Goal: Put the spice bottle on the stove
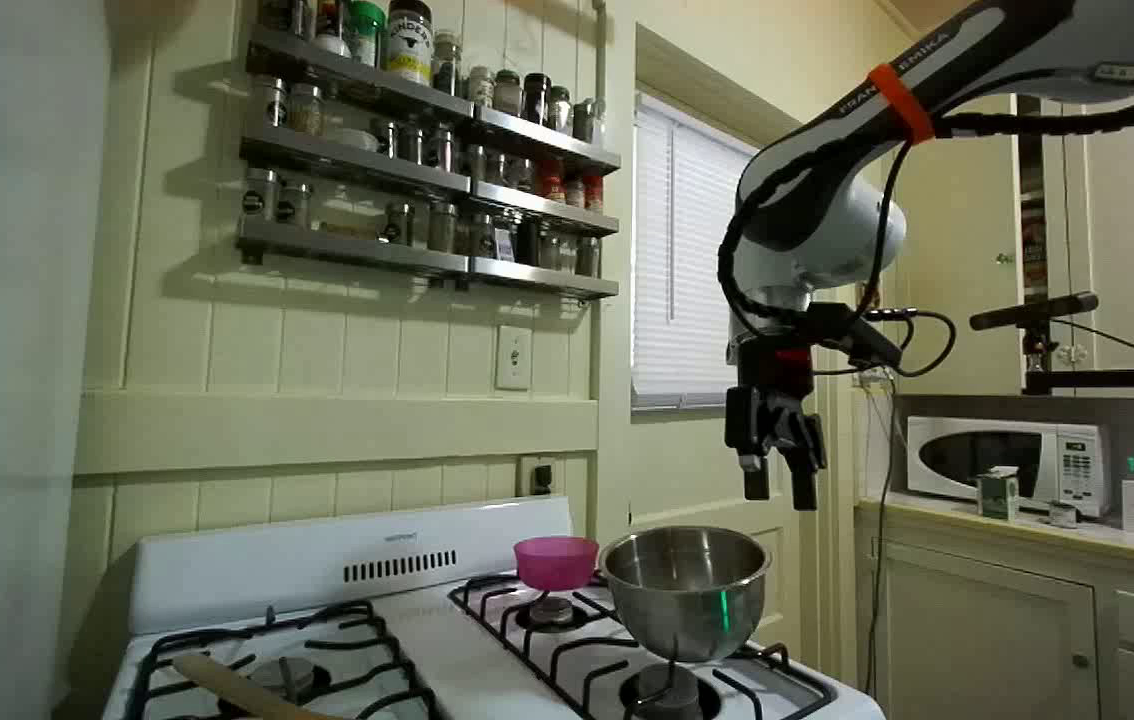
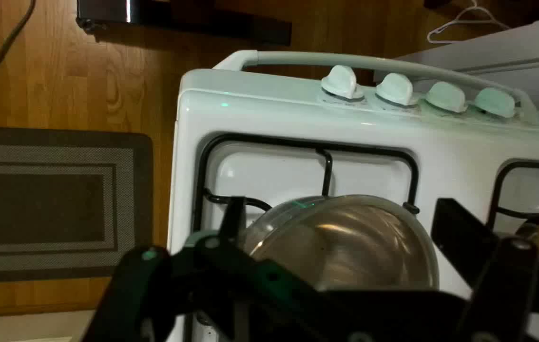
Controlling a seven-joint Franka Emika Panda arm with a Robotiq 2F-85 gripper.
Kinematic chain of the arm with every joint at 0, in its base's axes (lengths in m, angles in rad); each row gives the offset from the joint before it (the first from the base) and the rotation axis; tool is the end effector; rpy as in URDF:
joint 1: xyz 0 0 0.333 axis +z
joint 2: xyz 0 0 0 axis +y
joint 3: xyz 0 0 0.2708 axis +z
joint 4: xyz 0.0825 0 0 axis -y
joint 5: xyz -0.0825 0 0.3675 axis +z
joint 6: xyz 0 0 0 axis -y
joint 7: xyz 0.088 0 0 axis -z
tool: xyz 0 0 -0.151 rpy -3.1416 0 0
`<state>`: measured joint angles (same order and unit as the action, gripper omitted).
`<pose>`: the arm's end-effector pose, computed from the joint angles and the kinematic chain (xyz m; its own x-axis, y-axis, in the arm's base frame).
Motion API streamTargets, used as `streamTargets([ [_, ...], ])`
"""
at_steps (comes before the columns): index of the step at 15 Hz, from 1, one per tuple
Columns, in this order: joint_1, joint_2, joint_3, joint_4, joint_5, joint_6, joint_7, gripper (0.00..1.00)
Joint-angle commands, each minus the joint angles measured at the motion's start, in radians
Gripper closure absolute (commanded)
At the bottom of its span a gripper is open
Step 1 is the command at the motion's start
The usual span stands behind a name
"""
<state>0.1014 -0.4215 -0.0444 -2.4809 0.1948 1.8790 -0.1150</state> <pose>0.3862 0.0459 0.3521 0.9797 0.1170 -0.1630 0.0817 -0.9746 -0.2088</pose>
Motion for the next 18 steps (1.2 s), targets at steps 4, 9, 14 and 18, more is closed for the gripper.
streamTargets([
  [4, -0.017, 0.001, 0.015, 0.001, 0.006, -0.003, -0.006, 0.0],
  [9, -0.017, 0.001, 0.015, 0.001, 0.006, -0.003, -0.006, 0.0],
  [14, -0.039, 0.036, 0.025, 0.098, -0.025, -0.071, 0.062, 0.0],
  [18, -0.053, 0.056, 0.065, 0.291, -0.092, -0.131, 0.14, 0.0],
])
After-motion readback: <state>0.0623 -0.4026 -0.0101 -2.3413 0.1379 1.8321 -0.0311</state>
